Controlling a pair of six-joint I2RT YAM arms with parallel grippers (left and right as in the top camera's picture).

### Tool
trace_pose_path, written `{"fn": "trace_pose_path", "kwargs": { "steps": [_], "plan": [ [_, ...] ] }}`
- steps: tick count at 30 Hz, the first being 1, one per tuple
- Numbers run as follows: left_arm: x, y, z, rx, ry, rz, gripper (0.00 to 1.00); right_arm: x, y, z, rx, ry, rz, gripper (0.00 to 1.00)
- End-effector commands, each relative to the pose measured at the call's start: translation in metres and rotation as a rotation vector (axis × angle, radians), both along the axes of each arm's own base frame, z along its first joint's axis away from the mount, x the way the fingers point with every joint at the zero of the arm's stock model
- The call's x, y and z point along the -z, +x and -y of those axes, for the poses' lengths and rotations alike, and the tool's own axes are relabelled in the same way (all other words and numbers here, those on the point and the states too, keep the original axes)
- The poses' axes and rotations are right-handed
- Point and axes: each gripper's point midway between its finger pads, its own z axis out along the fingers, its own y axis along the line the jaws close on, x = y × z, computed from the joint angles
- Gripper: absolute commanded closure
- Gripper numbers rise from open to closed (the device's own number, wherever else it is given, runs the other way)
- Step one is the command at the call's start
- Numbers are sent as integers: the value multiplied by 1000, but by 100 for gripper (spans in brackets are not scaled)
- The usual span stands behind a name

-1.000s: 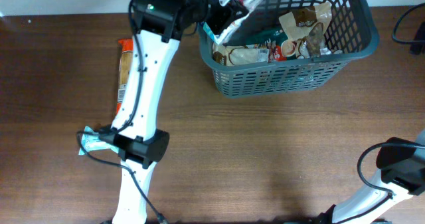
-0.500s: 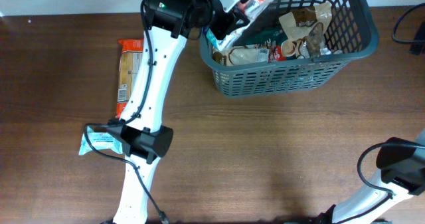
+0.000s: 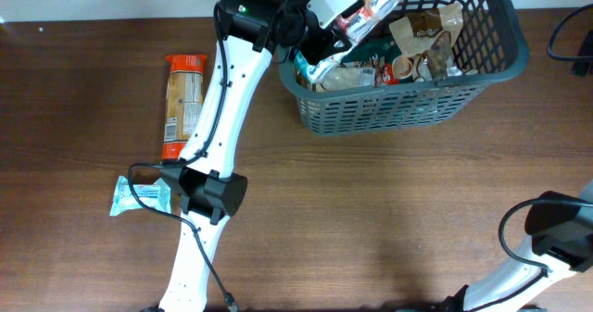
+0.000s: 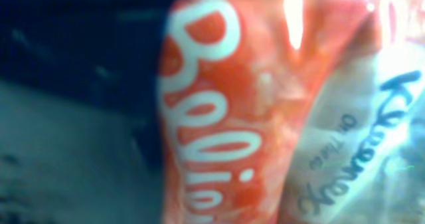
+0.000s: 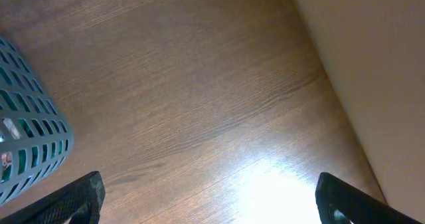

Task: Pack container
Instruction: 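Lower the tissue packs into the basket and open the left gripper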

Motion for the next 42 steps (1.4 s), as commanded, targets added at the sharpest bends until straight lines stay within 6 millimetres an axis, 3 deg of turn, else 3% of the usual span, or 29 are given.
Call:
{"fn": "trace_pose_path", "kwargs": {
  "steps": [1, 3, 4, 6, 8, 9, 10, 12, 15, 23, 34, 42],
  "plan": [
    [4, 8, -15, -49, 56, 18, 94, -5, -3, 2, 13, -11, 9, 1],
    [6, 8, -18, -59, 72, 16, 69, -5, -2, 2, 13, -11, 10, 1],
    [6, 8, -18, -57, 75, 16, 67, -5, -2, 2, 13, -11, 10, 1],
    [6, 8, -18, -55, 76, 17, 76, -5, -2, 2, 13, -11, 10, 1],
    [7, 8, -18, -55, 76, 17, 74, -5, -3, 2, 13, -11, 9, 1],
    [7, 8, -18, -55, 76, 17, 63, -5, -2, 2, 13, -11, 10, 1],
    [7, 8, -19, -56, 76, 17, 45, -5, -2, 2, 13, -11, 10, 1],
    [7, 9, -20, -59, 79, 18, 41, -5, -3, 2, 13, -11, 9, 1],
    [8, 12, -24, -80, 102, 27, 0, -5, -3, 2, 13, -11, 9, 1],
    [12, 17, -35, -117, 136, 33, 1, -5, -2, 2, 13, -11, 10, 1],
    [23, 29, -81, -220, 214, -2, 1, -5, -3, 2, 13, -11, 9, 1],
    [28, 42, -131, -341, 236, -46, 1, -5, -2, 2, 13, -11, 10, 1]
  ]
}}
